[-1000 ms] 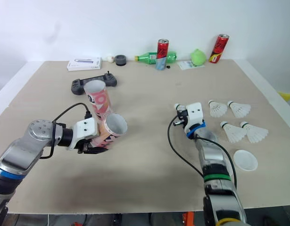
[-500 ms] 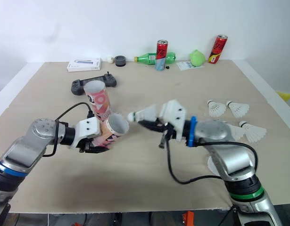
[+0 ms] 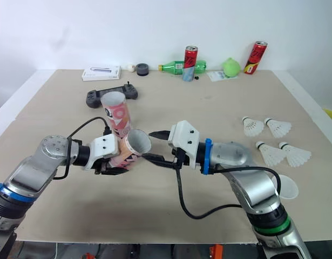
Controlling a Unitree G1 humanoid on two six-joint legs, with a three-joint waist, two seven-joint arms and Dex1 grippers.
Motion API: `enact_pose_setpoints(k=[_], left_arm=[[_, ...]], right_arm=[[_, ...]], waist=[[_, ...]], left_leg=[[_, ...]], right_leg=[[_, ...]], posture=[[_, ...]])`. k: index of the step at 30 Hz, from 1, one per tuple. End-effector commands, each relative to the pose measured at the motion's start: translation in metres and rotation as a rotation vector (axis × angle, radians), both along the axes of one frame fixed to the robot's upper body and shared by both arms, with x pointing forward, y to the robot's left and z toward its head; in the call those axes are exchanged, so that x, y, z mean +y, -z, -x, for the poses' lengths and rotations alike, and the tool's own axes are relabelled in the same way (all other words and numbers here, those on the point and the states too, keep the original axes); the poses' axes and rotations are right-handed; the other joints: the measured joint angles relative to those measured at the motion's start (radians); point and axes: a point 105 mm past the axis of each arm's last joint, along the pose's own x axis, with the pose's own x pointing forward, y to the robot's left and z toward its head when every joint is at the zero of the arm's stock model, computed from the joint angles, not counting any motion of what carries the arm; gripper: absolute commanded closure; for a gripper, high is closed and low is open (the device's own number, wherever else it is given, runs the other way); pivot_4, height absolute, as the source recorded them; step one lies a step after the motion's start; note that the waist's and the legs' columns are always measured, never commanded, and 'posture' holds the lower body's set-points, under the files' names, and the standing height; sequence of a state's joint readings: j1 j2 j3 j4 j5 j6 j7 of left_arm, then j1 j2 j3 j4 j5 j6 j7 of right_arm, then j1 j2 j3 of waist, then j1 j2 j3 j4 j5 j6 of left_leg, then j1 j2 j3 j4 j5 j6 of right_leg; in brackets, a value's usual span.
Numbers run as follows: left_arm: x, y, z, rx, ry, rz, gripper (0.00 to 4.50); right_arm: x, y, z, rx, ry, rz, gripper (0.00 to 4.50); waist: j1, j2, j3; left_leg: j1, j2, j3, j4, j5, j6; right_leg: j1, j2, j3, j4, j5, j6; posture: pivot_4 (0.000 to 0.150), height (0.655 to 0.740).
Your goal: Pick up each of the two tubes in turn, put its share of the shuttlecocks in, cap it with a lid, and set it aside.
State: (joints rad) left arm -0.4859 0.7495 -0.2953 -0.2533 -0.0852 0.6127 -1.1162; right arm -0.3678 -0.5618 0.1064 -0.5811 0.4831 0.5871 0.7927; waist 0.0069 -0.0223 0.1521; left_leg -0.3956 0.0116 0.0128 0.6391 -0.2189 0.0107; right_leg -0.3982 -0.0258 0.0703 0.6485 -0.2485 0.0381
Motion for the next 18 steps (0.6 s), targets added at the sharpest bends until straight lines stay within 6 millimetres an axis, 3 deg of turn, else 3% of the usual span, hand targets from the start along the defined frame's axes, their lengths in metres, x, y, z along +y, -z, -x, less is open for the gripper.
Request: enact_pose_setpoints(k=[1, 2, 6, 13, 18], left_arm=[[-0.008, 0.020, 0.009, 0.077, 0.023, -0.004, 1.77], [-0.008, 0.021, 0.009, 0.077, 0.022, -0.002, 1.77], [-0.011, 0.025, 0.011, 0.090, 0.035, 0.003, 1.77], [-0.013, 0.028, 0.011, 0.093, 0.048, 0.002, 1.77], [-0.013, 0.029, 0.012, 0.092, 0.055, 0.000, 1.77]], right_arm=[[-0.018, -0.011, 0.008, 0.026, 0.135, -0.110, 0.05], [-0.031, -0.004, 0.007, 0.048, 0.224, -0.121, 0.05], [-0.129, 0.024, -0.008, 0.012, 0.849, -0.170, 0.05], [-0.217, 0.053, 0.006, -0.021, 1.353, -0.132, 0.05], [-0.243, 0.063, 0.000, 0.063, 1.462, -0.173, 0.05]], waist=[[0.002, 0.000, 0.000], [0.004, 0.000, 0.000], [0.008, -0.002, -0.003], [0.001, 0.006, -0.007], [0.000, 0.008, -0.008]], left_leg=[[0.000, 0.000, 0.000, 0.000, 0.000, 0.000], [0.000, 0.000, 0.000, 0.000, 0.000, 0.000], [-0.002, -0.001, 0.000, 0.000, 0.000, 0.000], [0.001, -0.001, 0.009, 0.000, 0.000, 0.000], [0.001, -0.002, 0.014, 0.000, 0.000, 0.000]], right_leg=[[0.000, 0.000, 0.000, 0.000, 0.000, 0.000], [0.000, 0.000, 0.000, 0.000, 0.000, 0.000], [0.001, -0.004, -0.004, -0.002, -0.002, 0.001], [0.000, -0.007, 0.000, -0.002, -0.001, 0.004], [0.000, -0.009, 0.002, -0.002, -0.002, 0.005]], posture=[[0.150, 0.7400], [0.150, 0.7400], [0.150, 0.7400], [0.150, 0.7400], [0.150, 0.7400]])
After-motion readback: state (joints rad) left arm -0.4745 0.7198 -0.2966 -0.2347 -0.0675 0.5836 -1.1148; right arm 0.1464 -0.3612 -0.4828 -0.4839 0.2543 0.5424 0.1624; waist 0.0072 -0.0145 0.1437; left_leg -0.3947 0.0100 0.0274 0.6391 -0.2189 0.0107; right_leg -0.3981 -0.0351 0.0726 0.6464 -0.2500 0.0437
